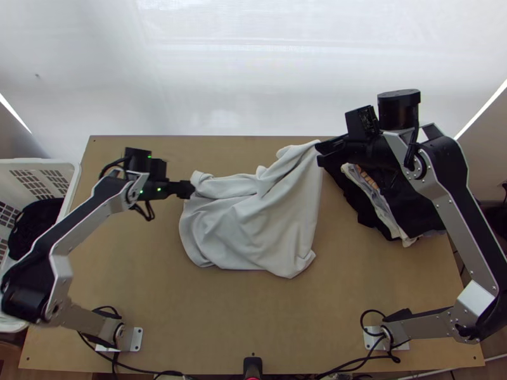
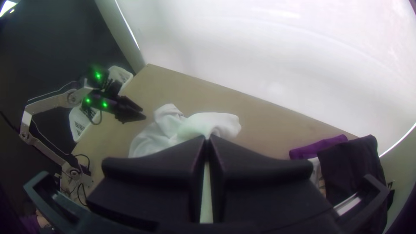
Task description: Fold the t-shirt
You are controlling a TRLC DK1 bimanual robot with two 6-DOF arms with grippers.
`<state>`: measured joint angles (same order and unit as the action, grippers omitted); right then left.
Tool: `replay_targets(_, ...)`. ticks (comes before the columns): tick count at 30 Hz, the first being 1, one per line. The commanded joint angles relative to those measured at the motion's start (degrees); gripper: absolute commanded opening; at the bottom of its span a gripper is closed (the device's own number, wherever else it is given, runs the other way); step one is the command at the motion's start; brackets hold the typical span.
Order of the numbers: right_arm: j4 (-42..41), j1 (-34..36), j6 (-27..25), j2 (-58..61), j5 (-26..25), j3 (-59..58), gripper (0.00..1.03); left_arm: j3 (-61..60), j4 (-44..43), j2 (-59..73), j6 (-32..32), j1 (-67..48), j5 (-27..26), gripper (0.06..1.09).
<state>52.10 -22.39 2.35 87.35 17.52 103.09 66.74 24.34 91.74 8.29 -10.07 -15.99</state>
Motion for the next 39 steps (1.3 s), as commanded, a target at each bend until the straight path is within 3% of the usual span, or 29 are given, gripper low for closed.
replay_targets(1, -0.7, -0.5, 0.1, 0.3, 0.0, -0.6, 0.03, 5.0, -4.8, 11.0, -0.6, -1.7, -1.0, 1.04)
replay_targets(10, -1.0, -0.6, 0.1, 0.2, 0.0, -1.1, 0.03, 8.8, -7.7, 18.6, -2.8, -2.5, 0.2, 1.02)
replay_targets(11, -1.0, -0.6, 0.1, 0.2, 0.0, -1.0, 0.03, 9.1, -8.3, 19.1, -2.8, -2.7, 0.8, 0.94)
replay_targets(12, -1.0, -0.6, 0.1, 0.3, 0.0, -0.7, 0.03, 9.7, -8.3, 19.7, -3.1, -3.0, 2.3, 0.72)
replay_targets(14, -1.0, -0.3, 0.2, 0.3, 0.0, -0.4, 0.03, 10.3, -10.0, 20.3, -3.1, -3.4, 5.0, 0.15)
replay_targets(15, -1.0, 0.1, 0.2, 0.3, 0.0, -0.4, 0.03, 10.9, -10.5, 20.6, -2.2, -2.9, 5.6, 0.1)
replay_targets(20, -1.0, 2.0, 0.6, 0.0, 0.0, -1.0, 0.03, 12.6, -10.4, 14.1, 5.2, 0.1, 5.6, 0.1)
replay_targets(29, -0.8, 9.8, 2.0, 0.6, 0.0, -1.2, 0.03, 18.5, -8.0, -13.2, 16.9, 10.6, 5.5, 0.09)
replay_targets(33, -0.4, 12.6, 2.0, 0.5, 0.0, -1.7, 0.03, 18.1, -4.9, -20.3, 18.5, 15.6, 5.2, 0.09)
replay_targets(37, 0.1, 14.0, 1.9, 0.1, 0.0, -2.5, 0.03, 16.6, 3.2, -26.9, 18.2, 18.9, -4.1, 0.1)
replay_targets(39, 0.5, 14.2, 1.7, -0.3, 0.0, -3.0, 0.03, 13.0, 5.4, -31.1, 16.1, 18.9, -6.2, 0.09)
